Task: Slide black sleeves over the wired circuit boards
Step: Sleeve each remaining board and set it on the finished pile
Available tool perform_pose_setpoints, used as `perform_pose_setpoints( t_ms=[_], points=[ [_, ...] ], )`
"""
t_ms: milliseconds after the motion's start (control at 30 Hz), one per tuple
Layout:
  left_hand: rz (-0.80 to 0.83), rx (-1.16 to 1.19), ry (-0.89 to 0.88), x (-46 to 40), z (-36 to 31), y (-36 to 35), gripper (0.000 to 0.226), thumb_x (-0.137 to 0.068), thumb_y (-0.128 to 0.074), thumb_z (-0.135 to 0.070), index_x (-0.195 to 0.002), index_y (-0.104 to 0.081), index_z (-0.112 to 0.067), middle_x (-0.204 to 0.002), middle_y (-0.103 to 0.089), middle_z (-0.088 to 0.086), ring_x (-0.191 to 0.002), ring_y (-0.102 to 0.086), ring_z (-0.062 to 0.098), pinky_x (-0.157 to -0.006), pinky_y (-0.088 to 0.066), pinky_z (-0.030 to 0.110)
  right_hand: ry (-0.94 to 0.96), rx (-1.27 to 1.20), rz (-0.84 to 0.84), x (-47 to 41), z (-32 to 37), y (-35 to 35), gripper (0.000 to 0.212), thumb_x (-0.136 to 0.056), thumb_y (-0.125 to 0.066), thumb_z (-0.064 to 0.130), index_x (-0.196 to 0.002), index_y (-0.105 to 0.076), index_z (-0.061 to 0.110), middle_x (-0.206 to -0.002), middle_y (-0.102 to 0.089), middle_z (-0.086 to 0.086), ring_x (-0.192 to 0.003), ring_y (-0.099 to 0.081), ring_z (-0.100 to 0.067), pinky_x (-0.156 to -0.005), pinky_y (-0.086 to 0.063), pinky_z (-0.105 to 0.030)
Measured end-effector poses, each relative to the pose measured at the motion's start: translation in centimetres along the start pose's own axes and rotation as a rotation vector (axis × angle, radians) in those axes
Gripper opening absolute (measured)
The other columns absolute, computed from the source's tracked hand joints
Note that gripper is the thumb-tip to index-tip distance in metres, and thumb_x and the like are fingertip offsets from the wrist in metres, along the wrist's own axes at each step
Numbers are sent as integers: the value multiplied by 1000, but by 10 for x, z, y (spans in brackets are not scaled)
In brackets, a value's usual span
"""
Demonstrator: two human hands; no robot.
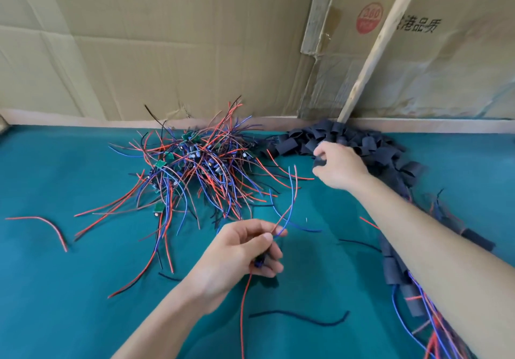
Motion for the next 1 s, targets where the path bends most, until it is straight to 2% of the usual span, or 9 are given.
perform_pose_setpoints(
  t_ms=[133,300,367,500,633,733,833,900,1000],
  points=[
    [5,9,1,-1,0,2,18,-102,-54,-7,-109,-71,-5,-79,-68,7,-68,-69,21,-66,-58,27,0,136,-56,-6,-1,-18,35,-96,-66,30,-129,-59,24,-136,-56,-9,-121,-57,-37,-89,-48,-41],
    [-21,1,0,-2,5,4,24,-104,-53,-10,-98,-76,-12,-78,-67,7,-69,-70,21,-65,-57,26,-11,119,-23,-7,-1,-15,18,-95,-66,27,-106,-71,14,-118,-68,-14,-108,-62,-39,-83,-49,-38],
    [-30,-4,-11,-3,6,4,25,-104,-54,-13,-96,-77,-15,-78,-67,7,-69,-71,21,-64,-57,26,5,130,-28,-4,-1,-14,7,-95,-65,22,-98,-70,21,-118,-68,-10,-106,-63,-38,-81,-47,-36],
    [-44,-16,-53,-3,5,4,23,-104,-55,-20,-99,-78,-19,-76,-66,6,-68,-70,21,-64,-57,27,-6,66,-96,2,-5,-9,11,-94,-65,17,-95,-68,27,-110,-69,-5,-105,-63,-35,-81,-48,-34],
    [-53,-31,-103,-2,3,2,23,-104,-56,-18,-107,-76,-27,-74,-65,6,-66,-67,22,-63,-57,29,-51,-207,-176,16,-7,7,9,-91,-74,20,-96,-74,26,-93,-69,2,-97,-66,-26,-81,-52,-32],
    [-65,-38,-140,-3,1,2,24,-103,-57,-16,-109,-76,-28,-75,-67,6,-67,-68,21,-66,-57,28,-45,-770,-225,43,3,19,11,-87,-79,13,-91,-76,22,-83,-74,1,-83,-69,-20,-77,-59,-36],
    [-88,-42,-193,-4,0,3,16,-100,-62,-16,-103,-76,-22,-75,-68,5,-67,-67,20,-67,-57,27,105,-1185,-252,80,30,32,9,-82,-83,12,-86,-77,17,-76,-74,1,-72,-68,-12,-68,-58,-27],
    [-108,-65,-249,-4,-1,3,9,-98,-67,-18,-101,-75,-19,-73,-67,6,-68,-67,20,-68,-58,29,176,-1251,-279,100,50,35,7,-77,-82,17,-81,-76,19,-72,-74,4,-67,-68,-10,-65,-59,-25],
    [-163,-155,-340,-2,-2,4,18,-92,-64,-33,-97,-74,-18,-69,-69,4,-70,-66,19,-76,-57,38,177,-1144,-306,117,67,25,8,-77,-82,17,-79,-74,17,-72,-74,2,-66,-69,-16,-67,-60,-37]
  ],
)
Point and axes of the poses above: each hand's wrist, its own x-axis away from the middle knuckle, its own y-axis out of the back of the hand, z = x × y, the point moved 4 cm from there along -x, towards the middle knuckle
